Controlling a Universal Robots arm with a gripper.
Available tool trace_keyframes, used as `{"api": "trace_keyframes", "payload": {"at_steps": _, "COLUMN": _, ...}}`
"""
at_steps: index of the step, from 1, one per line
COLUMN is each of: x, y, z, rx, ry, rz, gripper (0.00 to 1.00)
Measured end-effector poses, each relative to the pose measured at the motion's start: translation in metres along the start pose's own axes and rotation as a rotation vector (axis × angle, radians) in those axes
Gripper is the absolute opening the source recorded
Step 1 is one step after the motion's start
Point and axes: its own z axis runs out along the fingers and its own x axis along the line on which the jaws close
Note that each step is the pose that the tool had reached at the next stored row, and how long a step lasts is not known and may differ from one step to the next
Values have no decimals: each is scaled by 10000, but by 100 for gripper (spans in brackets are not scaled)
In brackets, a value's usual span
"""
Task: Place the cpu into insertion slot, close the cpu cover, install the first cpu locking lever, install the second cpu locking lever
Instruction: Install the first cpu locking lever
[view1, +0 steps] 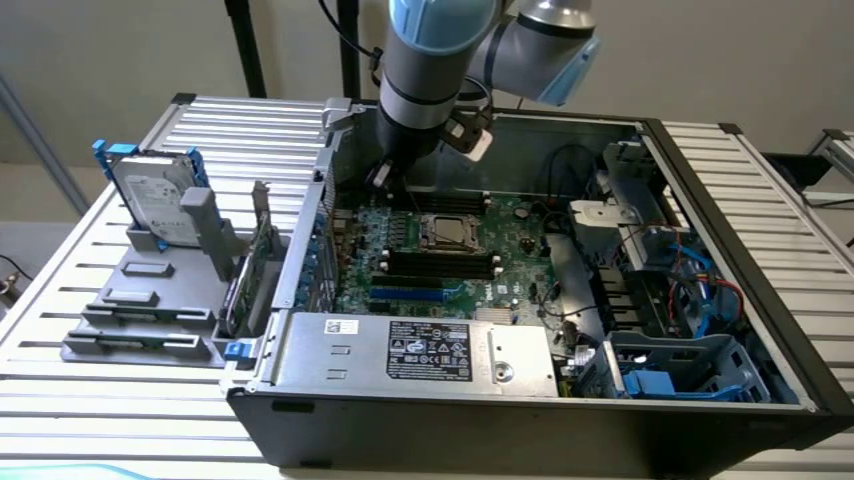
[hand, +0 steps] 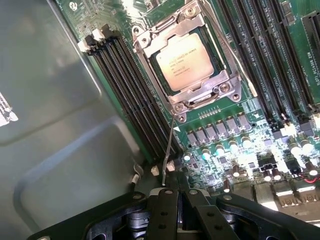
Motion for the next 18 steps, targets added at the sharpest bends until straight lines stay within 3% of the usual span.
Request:
{"api": "trace_keyframes", "payload": {"at_steps": 5, "x": 4, "y": -2, "z": 3, "rx": -15, "ry": 126, "rz": 166, "gripper": 11}}
{"api": "trace_keyframes", "payload": {"at_steps": 18, "x": 79, "y": 21, "z": 4, "rx": -7, "ry": 174, "rz": 204, "gripper": 11}}
